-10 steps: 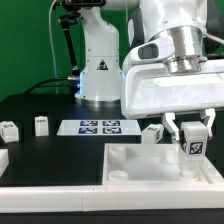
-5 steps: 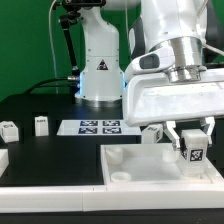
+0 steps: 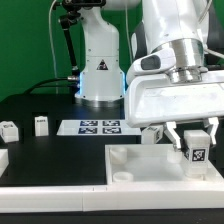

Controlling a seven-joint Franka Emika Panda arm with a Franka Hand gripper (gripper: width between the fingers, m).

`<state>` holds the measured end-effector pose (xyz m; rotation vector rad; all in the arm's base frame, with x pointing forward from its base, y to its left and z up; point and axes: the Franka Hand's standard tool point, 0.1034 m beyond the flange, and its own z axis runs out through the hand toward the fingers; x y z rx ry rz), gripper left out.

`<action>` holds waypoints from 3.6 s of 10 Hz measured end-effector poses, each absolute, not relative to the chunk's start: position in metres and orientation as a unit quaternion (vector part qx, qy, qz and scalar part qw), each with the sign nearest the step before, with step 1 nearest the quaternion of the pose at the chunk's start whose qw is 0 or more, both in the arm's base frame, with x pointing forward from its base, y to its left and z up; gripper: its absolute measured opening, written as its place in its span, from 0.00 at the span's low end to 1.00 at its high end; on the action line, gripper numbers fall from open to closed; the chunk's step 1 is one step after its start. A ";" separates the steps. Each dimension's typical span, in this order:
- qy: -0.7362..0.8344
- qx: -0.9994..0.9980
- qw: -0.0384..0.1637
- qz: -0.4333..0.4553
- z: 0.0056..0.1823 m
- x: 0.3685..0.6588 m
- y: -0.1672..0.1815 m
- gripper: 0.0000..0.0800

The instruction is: Assemble square table

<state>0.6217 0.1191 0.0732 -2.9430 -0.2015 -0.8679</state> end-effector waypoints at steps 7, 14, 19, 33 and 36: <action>-0.066 -0.957 0.033 -0.282 0.073 0.622 0.119 0.81; -0.060 -0.993 0.049 -0.089 0.078 0.634 0.123 0.81; -0.057 -0.997 0.055 0.013 0.075 0.627 0.124 0.78; 0.563 -0.820 0.082 0.067 0.071 0.629 0.120 0.37; 0.510 -0.854 0.083 0.059 0.072 0.630 0.119 0.70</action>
Offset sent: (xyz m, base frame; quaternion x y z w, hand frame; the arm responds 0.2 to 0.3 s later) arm 0.0000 0.0000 0.0000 0.0000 0.0000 0.0000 1.0000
